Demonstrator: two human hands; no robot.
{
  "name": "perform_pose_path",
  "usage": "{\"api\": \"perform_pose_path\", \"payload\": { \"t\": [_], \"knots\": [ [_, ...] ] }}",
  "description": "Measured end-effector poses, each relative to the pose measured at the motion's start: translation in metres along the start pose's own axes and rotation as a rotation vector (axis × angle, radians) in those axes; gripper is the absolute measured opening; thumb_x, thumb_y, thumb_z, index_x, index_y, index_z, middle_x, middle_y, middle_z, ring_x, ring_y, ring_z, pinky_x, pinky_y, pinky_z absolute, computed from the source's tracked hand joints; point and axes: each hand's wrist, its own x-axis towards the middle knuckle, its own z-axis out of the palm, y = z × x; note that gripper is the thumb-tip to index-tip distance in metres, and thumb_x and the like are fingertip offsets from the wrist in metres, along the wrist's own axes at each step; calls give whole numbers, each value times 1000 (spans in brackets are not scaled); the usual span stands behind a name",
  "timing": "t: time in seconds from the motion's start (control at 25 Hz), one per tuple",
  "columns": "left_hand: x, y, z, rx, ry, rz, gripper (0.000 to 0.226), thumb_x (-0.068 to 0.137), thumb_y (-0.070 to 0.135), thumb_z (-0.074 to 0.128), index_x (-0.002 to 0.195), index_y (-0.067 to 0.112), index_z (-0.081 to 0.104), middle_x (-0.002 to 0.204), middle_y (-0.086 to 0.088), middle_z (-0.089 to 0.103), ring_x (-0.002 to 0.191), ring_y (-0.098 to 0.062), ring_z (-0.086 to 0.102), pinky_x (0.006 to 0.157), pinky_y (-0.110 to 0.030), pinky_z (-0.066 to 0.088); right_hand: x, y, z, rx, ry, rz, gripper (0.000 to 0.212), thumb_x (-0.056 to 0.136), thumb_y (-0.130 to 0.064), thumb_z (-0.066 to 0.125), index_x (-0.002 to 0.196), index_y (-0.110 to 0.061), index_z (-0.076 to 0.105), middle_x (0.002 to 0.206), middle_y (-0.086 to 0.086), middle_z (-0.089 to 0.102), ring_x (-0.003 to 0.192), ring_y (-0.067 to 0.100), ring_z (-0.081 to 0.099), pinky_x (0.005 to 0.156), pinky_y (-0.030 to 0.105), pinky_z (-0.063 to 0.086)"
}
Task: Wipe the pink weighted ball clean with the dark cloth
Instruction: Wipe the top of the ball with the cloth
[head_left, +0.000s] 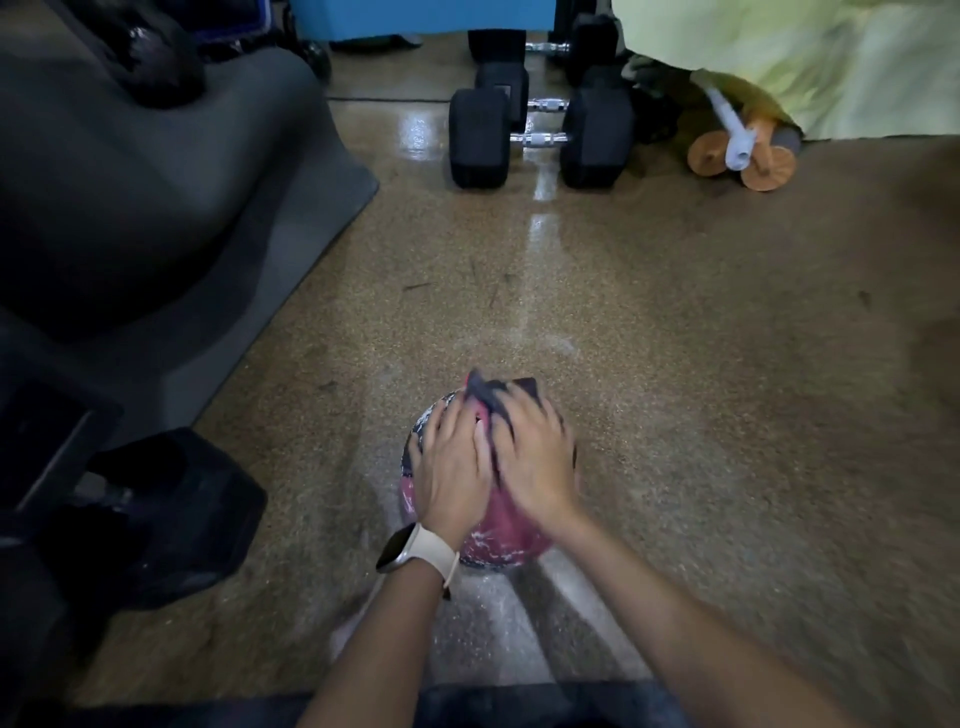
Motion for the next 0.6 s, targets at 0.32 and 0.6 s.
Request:
{"api": "perform_pose_path", "payload": {
  "t": [0.32, 0.6],
  "knots": [
    [-4, 3, 1, -6, -7, 29, 77, 94, 46, -2, 159, 20, 31, 166, 2, 32, 157, -20, 19, 128, -47, 11, 20, 3, -2, 12, -6, 89, 49, 95, -47, 18, 124, -32, 55, 136, -6, 54, 133, 25, 42, 110, 55, 30],
    [0, -1, -8, 95, -72, 123, 62, 100, 57, 19, 153, 32, 40, 161, 10, 38, 144, -20, 32, 116, -44, 26, 48, 24, -20, 128, -115, 130, 33, 102, -29, 33, 111, -18, 62, 112, 5, 65, 110, 29, 59, 87, 36, 45]
  ]
}}
